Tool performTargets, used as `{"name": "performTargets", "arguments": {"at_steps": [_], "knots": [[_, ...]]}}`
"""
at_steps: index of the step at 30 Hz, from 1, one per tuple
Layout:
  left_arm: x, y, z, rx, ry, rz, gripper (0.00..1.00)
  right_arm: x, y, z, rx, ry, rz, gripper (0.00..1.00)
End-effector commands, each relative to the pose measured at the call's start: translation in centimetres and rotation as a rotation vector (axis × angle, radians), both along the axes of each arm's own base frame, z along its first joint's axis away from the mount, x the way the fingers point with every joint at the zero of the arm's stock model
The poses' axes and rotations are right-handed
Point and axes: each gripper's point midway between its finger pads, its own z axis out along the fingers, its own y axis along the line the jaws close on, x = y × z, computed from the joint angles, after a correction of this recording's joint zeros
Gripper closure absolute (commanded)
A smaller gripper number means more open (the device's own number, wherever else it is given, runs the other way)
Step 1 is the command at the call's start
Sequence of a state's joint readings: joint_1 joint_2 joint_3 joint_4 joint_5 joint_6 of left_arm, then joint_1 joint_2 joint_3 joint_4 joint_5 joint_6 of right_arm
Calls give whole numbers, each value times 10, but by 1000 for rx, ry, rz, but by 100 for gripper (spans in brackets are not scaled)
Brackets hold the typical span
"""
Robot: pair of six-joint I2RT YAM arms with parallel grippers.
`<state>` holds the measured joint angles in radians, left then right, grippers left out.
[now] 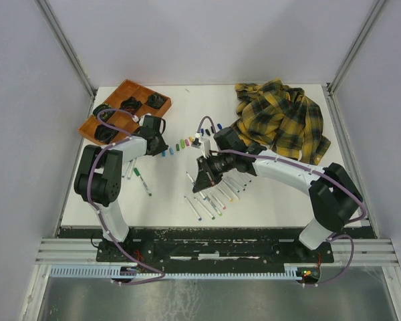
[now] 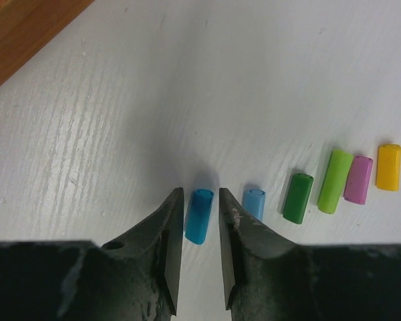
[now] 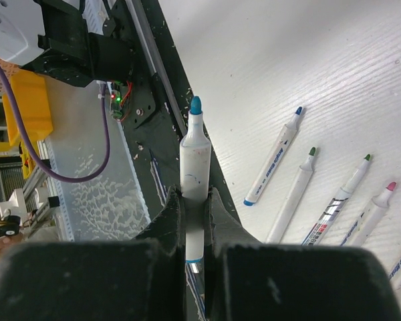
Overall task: Open the pen caps
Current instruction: Place the pen cap at the center of the board, then place the pen at the center of the board.
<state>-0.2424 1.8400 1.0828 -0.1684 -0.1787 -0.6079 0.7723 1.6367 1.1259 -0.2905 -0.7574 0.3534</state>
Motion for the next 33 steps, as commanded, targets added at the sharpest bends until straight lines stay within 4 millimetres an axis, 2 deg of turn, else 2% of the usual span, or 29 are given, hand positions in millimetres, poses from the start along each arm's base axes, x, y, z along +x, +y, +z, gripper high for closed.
{"name": "performTargets", "arguments": {"at_steps": [1,4,8,11,15,17,18,19,21,25,33], "knots": [[-8,4,20,26,-7,-34,62,4,12,10,16,-42,9,100],[-6,2,39,13,-54,-41,57,2,16,4,-3,-42,9,100],[-10,2,68,-10,-127,-47,54,13,18,-6,-77,-33,-73,100],[-19,3,103,-35,-242,-53,53,23,20,-13,-131,-13,-141,100],[-51,15,136,-57,-393,-27,52,27,31,-16,-196,-37,-187,100],[-75,23,139,-62,-449,-16,46,31,33,-22,-256,-66,-236,100],[-83,27,149,-68,-491,-9,42,34,34,-24,-275,-68,-256,100],[-95,31,145,-69,-505,-2,38,35,38,-27,-281,-58,-266,100],[-113,38,151,-76,-552,15,33,40,46,-31,-289,-33,-292,100],[-140,52,156,-95,-595,87,30,56,65,-41,-319,15,-337,100],[-162,69,140,-114,-568,207,28,76,97,-63,-369,6,-370,97]]}}
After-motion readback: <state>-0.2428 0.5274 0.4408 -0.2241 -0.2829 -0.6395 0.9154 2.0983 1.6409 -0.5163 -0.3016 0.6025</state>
